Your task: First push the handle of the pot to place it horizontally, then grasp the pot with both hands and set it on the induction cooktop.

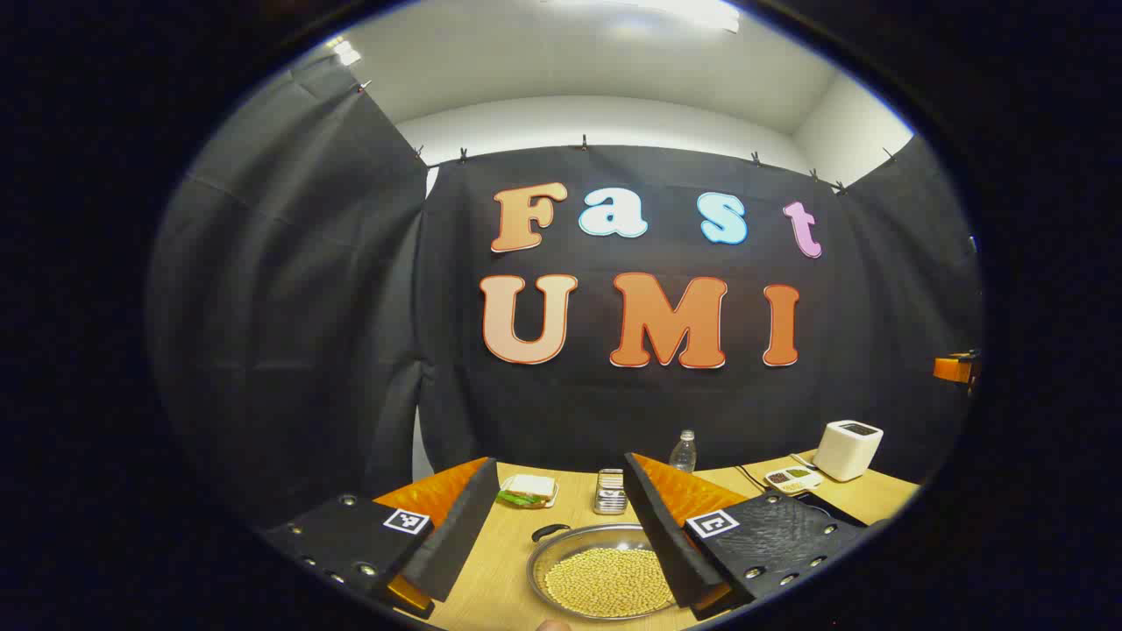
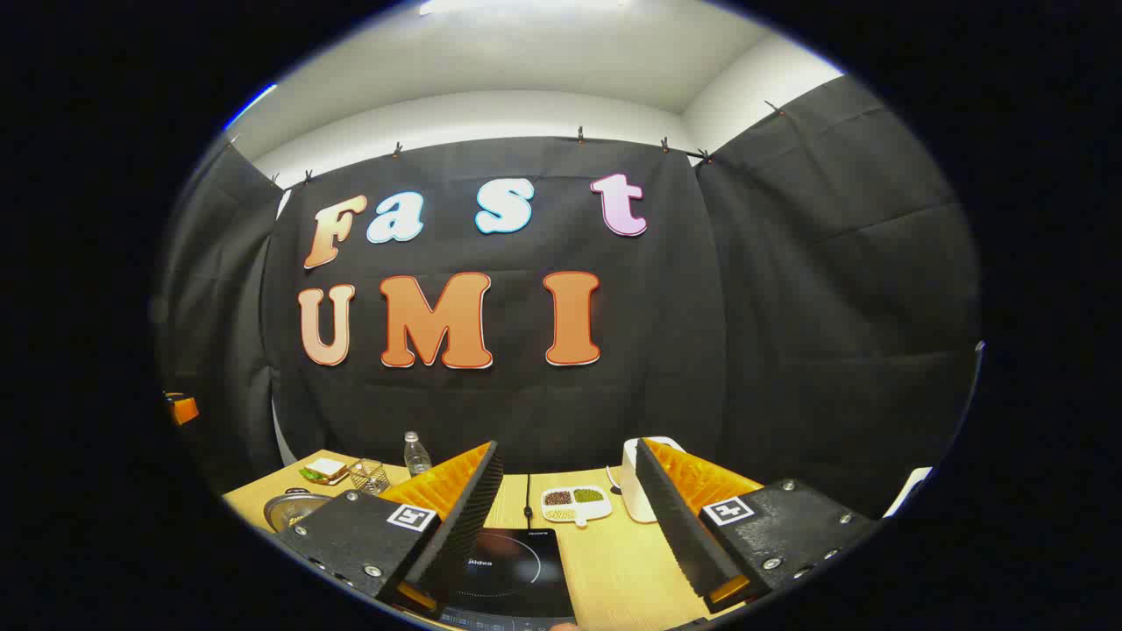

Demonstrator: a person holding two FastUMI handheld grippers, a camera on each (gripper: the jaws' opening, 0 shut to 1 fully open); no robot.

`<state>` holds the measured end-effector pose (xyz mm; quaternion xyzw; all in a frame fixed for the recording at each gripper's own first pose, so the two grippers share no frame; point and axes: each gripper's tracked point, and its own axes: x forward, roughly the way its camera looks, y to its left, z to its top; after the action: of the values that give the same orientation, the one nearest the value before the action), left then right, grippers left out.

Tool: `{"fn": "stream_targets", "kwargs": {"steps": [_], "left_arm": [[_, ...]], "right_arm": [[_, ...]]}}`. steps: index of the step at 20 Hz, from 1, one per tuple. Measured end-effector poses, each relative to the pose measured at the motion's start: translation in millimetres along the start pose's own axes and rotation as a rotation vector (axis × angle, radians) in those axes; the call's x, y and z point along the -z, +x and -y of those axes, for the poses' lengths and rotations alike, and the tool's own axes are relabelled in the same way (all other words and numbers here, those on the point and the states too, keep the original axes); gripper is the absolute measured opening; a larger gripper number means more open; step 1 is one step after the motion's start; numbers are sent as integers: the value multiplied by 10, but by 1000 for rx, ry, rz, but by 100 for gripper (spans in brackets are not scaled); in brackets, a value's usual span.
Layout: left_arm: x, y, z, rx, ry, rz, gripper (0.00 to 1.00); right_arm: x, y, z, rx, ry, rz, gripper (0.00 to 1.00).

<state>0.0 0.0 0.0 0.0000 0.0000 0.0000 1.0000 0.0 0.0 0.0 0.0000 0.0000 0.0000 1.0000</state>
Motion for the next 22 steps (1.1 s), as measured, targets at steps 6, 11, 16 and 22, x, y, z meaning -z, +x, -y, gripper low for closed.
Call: {"fn": "stream_targets", "kwargs": {"steps": [6, 11, 16, 22], "left_arm": [[3, 57, 199, 45, 0, -7, 90], [-68, 41, 157, 22, 42, 10, 89], [-188, 31, 115, 12, 45, 52, 90], [-168, -13, 38, -5, 49, 45, 90]], "right_arm": [[48, 31, 89, 1, 8, -21, 95], [80, 70, 100, -5, 6, -37, 95], [74, 62, 63, -21, 15, -42, 95], [73, 50, 58, -20, 7, -40, 95]]}}
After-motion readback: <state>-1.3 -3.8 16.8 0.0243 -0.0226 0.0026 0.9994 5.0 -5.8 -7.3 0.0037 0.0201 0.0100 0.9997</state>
